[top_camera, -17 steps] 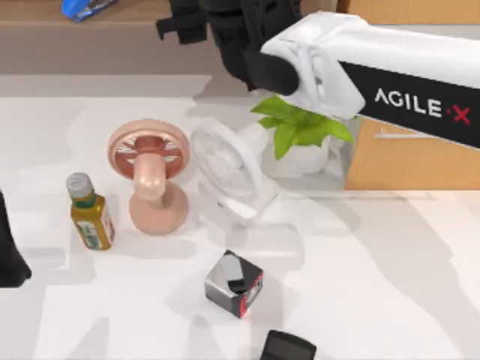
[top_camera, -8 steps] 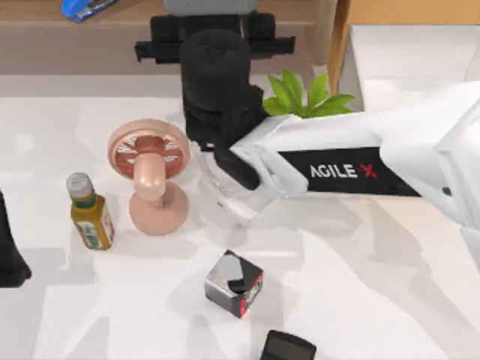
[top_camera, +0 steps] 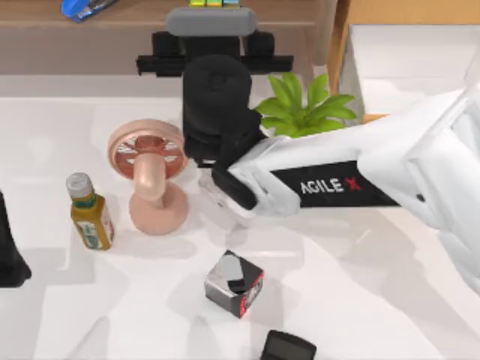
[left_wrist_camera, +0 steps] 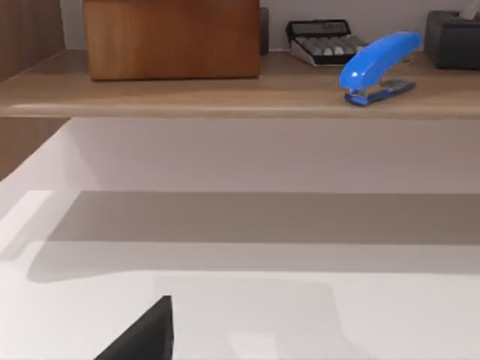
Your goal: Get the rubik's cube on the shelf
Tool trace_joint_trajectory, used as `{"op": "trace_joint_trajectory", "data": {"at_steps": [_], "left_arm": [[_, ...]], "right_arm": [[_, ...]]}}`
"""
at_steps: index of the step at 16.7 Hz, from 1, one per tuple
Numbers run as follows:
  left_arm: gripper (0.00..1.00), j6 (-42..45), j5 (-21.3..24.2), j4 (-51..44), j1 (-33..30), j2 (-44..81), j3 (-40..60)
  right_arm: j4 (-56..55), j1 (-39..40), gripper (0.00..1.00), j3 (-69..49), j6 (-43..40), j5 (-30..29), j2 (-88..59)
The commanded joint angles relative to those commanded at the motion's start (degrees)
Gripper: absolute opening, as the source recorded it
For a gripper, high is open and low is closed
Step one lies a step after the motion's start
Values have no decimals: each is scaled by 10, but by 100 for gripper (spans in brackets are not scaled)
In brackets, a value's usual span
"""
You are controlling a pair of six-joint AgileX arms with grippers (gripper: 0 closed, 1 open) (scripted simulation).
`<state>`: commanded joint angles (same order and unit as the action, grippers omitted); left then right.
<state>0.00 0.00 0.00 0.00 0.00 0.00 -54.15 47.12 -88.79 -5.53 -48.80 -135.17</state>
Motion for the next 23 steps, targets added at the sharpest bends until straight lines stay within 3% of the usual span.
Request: {"op": "trace_joint_trajectory", "data": {"at_steps": [6,14,20,23], "left_arm": [[100,0,0,0,0,0,0],[100,0,0,0,0,0,0],[100,0,0,0,0,0,0],[100,0,0,0,0,0,0]], "right_arm": [[30,-16,0,-43,3,15,-20],[144,-64,0,-289,9,62,-133],[165,-77,0,-312,11,75,-153],[165,-77,23,-312,11,75,-153]]}}
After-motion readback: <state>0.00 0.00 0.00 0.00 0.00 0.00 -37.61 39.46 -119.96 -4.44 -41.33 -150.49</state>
